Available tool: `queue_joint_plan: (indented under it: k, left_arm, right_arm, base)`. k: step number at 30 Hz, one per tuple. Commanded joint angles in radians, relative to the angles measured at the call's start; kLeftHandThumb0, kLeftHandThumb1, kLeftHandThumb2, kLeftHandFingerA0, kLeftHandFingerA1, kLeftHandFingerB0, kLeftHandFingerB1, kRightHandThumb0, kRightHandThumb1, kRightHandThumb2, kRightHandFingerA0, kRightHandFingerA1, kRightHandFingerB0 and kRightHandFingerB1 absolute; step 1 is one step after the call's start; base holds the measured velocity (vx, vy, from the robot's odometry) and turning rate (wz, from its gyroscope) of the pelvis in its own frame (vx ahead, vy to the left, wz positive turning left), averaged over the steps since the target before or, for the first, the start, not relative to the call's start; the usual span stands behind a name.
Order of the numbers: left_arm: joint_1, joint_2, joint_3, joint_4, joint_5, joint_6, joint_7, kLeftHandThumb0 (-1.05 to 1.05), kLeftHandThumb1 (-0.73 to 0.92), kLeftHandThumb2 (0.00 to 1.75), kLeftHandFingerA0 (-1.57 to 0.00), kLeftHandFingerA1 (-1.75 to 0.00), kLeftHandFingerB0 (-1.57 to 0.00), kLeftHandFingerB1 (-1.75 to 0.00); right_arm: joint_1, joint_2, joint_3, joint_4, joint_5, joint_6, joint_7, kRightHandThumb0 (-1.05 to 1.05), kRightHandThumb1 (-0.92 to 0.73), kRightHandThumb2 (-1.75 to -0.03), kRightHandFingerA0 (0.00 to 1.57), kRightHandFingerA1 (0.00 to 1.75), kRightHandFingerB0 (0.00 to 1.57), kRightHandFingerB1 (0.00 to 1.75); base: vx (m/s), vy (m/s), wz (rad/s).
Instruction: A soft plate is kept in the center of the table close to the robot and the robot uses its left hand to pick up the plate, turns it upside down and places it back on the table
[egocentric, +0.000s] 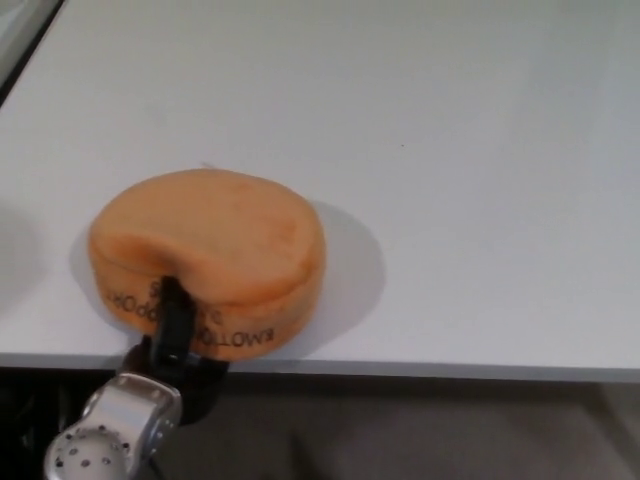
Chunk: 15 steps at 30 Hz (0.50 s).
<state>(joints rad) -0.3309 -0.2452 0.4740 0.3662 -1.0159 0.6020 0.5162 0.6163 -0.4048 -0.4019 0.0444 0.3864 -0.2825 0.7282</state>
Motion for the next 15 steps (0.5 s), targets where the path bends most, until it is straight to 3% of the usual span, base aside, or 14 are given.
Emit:
queue_joint_plan:
  k: [1,2,3,4,6,7,10,11,13,14,15]
  left_arm:
    - [0.017,-0.029,-0.062,0.022,0.027,0.151,0.064,-0.37,0.79,0.63,-0.97,-1.75,-0.59,-1.59]
    - [0.017,-0.029,-0.068,0.019,0.028,0.154,0.062,-0.37,0.79,0.63,-0.97,-1.75,-0.59,-1.59]
    - [0.002,-0.034,-0.080,0.012,0.033,0.155,0.077,-0.48,0.59,0.91,-1.24,-1.48,-0.72,-1.17]
    - [-0.008,-0.034,-0.099,0.004,0.035,0.168,0.068,-0.39,0.79,0.64,-0.96,-1.75,-0.57,-1.58]
    - [-0.009,-0.039,-0.109,-0.009,0.028,0.174,0.068,-0.38,0.79,0.63,-0.96,-1.75,-0.59,-1.62]
    - [-0.006,-0.043,-0.121,-0.022,0.035,0.173,0.072,-0.37,0.78,0.63,-0.96,-1.75,-0.59,-1.67]
    - [-0.012,-0.050,-0.123,-0.035,0.027,0.176,0.092,-0.38,0.79,0.64,-0.95,-1.75,-0.59,-1.63]
    - [-0.014,-0.053,-0.116,-0.032,0.020,0.175,0.100,-0.38,0.77,0.64,-0.94,-1.75,-0.55,-1.50]
    - [-0.021,-0.052,-0.104,-0.024,0.013,0.176,0.110,-0.39,0.79,0.64,-0.95,-1.75,-0.52,-1.57]
    - [-0.017,-0.050,-0.105,-0.028,0.017,0.169,0.101,-0.39,0.80,0.63,-0.95,-1.75,-0.55,-1.69]
    - [-0.011,-0.048,-0.107,-0.033,0.023,0.161,0.088,-0.39,0.80,0.63,-0.95,-1.75,-0.55,-1.69]
  right_arm:
    - [0.001,-0.024,-0.002,0.002,-0.010,0.009,0.010,-0.81,-0.91,-0.69,0.19,0.40,0.00,0.00]
    - [0.002,-0.023,-0.002,0.000,-0.010,0.010,0.009,-0.81,-0.91,-0.69,0.19,0.40,0.00,0.00]
    - [-0.007,-0.025,-0.001,0.005,-0.012,0.016,0.006,-0.81,-0.90,-0.69,0.19,0.40,0.00,0.00]
    - [-0.007,-0.024,0.001,-0.001,-0.013,0.019,0.003,-0.80,-0.91,-0.69,0.19,0.40,0.00,0.00]
    - [-0.005,-0.024,0.003,-0.007,-0.017,0.022,0.001,-0.81,-0.91,-0.70,0.19,0.40,0.00,0.00]
    - [-0.005,-0.024,0.002,-0.007,-0.015,0.023,0.002,-0.89,-0.79,-1.11,0.10,0.47,0.00,0.07]
    - [-0.011,-0.030,-0.002,-0.006,-0.011,0.026,0.008,-0.89,-0.79,-1.11,0.10,0.47,0.00,0.07]
    - [-0.012,-0.032,-0.003,-0.004,-0.012,0.024,0.010,-0.89,-0.80,-1.11,0.10,0.47,0.00,0.07]
    - [-0.016,-0.032,-0.003,0.001,-0.013,0.019,0.009,-0.89,-0.80,-1.11,0.11,0.48,0.00,0.06]
    - [-0.016,-0.032,-0.003,0.002,-0.016,0.019,0.005,-0.82,-0.91,-0.67,0.23,0.40,0.00,0.00]
    - [-0.016,-0.031,-0.003,0.002,-0.020,0.019,0.001,-0.82,-0.91,-0.67,0.23,0.40,0.00,0.00]
  base:
    - [0.00,0.000,0.00]
    - [0.00,0.000,0.00]
    - [0.00,0.000,0.00]
    - [0.00,0.000,0.00]
    - [0.00,0.000,0.00]
    - [0.00,0.000,0.00]
    - [0.00,0.000,0.00]
    - [0.00,0.000,0.00]
    - [0.00,0.000,0.00]
    - [0.00,0.000,0.00]
    - [0.00,0.000,0.00]
